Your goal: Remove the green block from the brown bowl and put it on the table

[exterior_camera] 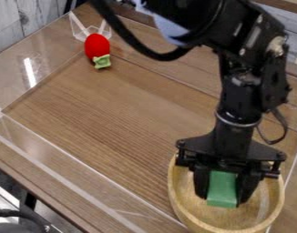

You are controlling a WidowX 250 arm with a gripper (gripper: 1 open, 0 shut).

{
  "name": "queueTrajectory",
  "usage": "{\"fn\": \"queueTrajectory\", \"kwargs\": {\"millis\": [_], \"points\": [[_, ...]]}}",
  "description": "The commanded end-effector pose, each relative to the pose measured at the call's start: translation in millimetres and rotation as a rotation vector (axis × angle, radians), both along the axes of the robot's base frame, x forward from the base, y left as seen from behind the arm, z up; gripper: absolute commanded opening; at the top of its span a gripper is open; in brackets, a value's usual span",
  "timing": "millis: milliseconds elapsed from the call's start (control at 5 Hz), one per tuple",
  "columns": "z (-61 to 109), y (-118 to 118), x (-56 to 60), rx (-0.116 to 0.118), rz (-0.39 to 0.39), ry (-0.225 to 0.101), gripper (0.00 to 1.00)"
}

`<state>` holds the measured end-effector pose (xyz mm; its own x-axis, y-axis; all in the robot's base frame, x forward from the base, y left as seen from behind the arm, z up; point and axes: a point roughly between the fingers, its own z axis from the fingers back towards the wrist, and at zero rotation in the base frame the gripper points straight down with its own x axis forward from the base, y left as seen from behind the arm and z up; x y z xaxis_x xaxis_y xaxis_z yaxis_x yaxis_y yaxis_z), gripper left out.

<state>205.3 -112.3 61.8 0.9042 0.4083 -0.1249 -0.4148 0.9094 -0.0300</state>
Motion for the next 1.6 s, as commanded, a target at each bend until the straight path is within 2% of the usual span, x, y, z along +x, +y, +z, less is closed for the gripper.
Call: {"fn": "queueTrajectory", "kwargs": {"millis": [0,600,800,1000,1200,1400], "points": [[13.1,-8.2,8.2,-0.023,-0.020,-0.050,0.00],[16.5,-18.6,8.1,-0.026,-0.053,-0.058,0.00],[27.8,-1.6,5.4,-0.021,-0.127,-0.091,0.00],[39.3,30.4,5.2,-0.013,-0.184,-0.131,0.00],[34.9,74.0,4.1,-0.004,-0.123,-0.155,0.00],[29.1,110.0,6.4,-0.007,-0.099,-0.169,0.00]]}}
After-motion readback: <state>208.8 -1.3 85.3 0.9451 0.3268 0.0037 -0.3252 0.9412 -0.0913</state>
